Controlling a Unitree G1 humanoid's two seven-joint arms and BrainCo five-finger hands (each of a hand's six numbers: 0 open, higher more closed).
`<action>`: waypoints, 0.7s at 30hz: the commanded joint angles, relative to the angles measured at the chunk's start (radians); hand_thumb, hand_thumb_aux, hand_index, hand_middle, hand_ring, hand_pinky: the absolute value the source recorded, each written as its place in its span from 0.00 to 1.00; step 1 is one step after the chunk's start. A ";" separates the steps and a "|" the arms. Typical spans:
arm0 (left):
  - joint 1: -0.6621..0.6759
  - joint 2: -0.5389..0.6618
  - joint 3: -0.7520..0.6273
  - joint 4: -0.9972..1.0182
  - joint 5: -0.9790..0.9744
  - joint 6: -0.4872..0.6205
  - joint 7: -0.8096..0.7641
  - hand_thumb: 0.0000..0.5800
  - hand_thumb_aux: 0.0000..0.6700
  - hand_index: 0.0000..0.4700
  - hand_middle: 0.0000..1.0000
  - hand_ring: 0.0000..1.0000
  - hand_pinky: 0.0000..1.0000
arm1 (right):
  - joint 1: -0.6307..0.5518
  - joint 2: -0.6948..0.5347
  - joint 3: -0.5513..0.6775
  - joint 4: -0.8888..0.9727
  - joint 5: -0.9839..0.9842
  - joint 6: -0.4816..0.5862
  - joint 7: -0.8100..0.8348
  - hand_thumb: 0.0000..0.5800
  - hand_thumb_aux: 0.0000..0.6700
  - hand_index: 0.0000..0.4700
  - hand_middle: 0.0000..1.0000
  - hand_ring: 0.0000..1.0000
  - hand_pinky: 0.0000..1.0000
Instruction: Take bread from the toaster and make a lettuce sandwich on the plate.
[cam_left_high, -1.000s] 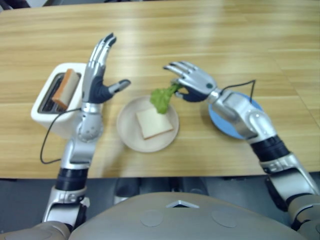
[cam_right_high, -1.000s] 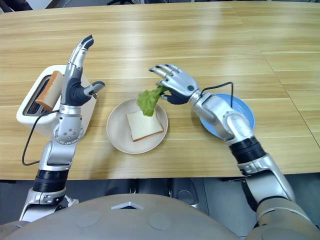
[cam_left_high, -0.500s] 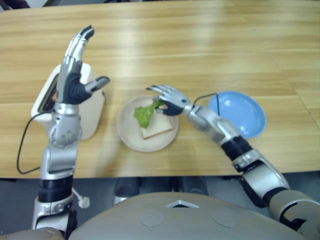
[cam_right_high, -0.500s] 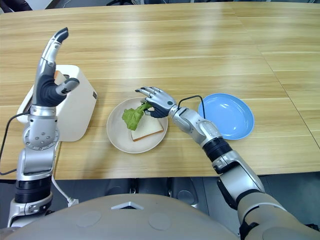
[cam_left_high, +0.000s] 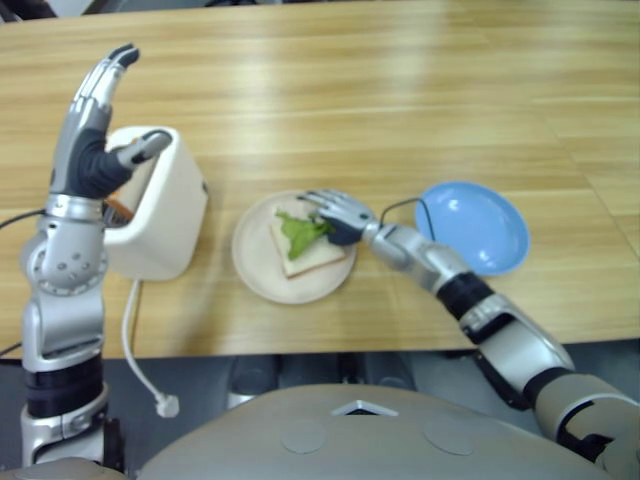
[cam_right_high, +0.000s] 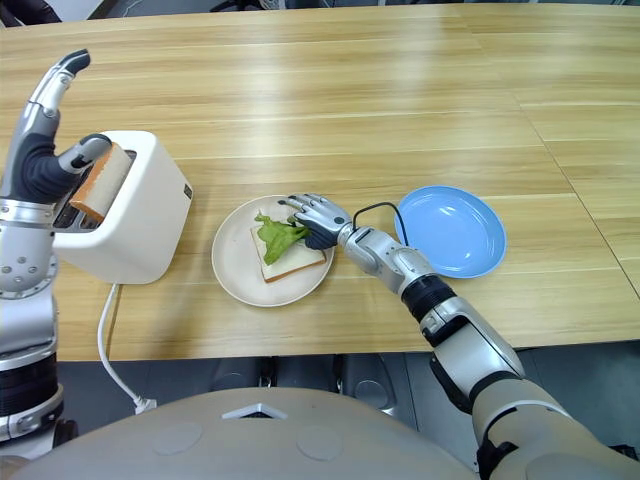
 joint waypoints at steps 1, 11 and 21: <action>0.031 0.040 0.044 0.003 0.035 0.066 -0.036 0.00 0.00 0.00 0.00 0.00 0.00 | 0.017 -0.033 0.013 -0.045 -0.006 0.014 0.051 1.00 1.00 0.98 0.00 0.00 0.00; 0.026 0.064 0.100 -0.005 0.053 0.132 -0.030 0.00 0.00 0.00 0.00 0.00 0.00 | 0.042 -0.074 -0.006 -0.184 -0.005 0.054 0.093 0.90 0.68 0.66 0.00 0.00 0.00; 0.024 0.064 0.078 0.021 0.081 0.159 -0.033 0.00 0.00 0.00 0.00 0.00 0.00 | 0.047 -0.086 -0.018 -0.225 0.007 0.071 0.096 0.07 0.04 0.03 0.00 0.00 0.00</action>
